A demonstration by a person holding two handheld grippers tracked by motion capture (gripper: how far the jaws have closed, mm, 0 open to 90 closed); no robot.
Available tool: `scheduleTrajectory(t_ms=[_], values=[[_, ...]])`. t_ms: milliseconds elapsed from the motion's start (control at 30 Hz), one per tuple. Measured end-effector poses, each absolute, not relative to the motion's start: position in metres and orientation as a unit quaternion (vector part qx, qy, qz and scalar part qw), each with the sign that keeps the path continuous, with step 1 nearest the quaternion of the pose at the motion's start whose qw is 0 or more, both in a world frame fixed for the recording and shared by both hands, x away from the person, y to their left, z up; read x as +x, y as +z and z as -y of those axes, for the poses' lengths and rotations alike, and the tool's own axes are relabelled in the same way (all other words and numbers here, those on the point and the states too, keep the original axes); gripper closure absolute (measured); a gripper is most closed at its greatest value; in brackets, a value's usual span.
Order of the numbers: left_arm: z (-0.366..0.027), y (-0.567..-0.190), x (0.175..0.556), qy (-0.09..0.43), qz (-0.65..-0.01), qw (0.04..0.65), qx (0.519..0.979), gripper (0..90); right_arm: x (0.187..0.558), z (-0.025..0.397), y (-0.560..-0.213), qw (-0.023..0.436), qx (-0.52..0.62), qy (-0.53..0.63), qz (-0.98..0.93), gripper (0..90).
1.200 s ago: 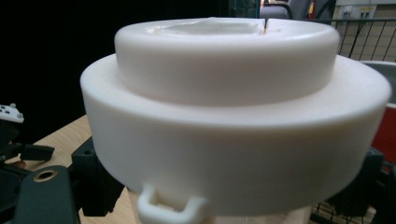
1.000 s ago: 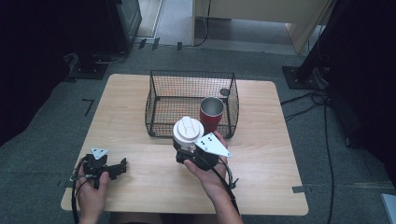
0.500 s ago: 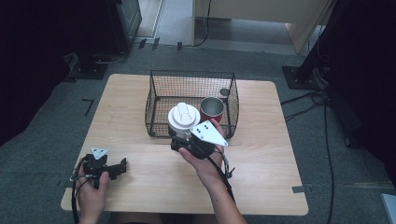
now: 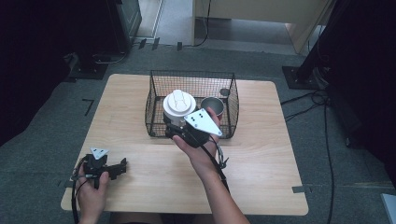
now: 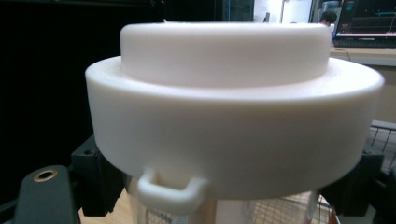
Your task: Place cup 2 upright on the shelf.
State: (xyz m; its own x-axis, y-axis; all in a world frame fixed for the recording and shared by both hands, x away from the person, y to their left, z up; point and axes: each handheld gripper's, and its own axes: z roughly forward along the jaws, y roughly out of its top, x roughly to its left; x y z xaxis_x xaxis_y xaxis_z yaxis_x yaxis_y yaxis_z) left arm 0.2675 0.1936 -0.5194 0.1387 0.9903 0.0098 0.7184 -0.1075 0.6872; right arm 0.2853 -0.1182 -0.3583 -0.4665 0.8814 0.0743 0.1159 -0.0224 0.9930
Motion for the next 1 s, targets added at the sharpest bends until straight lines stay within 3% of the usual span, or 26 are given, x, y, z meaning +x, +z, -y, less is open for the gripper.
scheduleTrajectory(t_ms=[600,1000], values=[[-0.194,-0.519,0.267,0.245,-0.608,0.275,0.703,0.0,0.32,0.106,-0.338,0.351,0.398,0.592,-0.607,16.2],[-0.194,-0.519,0.267,0.246,-0.608,0.275,0.703,0.0,0.348,0.099,-0.344,0.355,0.413,0.582,-0.604,16.2]])
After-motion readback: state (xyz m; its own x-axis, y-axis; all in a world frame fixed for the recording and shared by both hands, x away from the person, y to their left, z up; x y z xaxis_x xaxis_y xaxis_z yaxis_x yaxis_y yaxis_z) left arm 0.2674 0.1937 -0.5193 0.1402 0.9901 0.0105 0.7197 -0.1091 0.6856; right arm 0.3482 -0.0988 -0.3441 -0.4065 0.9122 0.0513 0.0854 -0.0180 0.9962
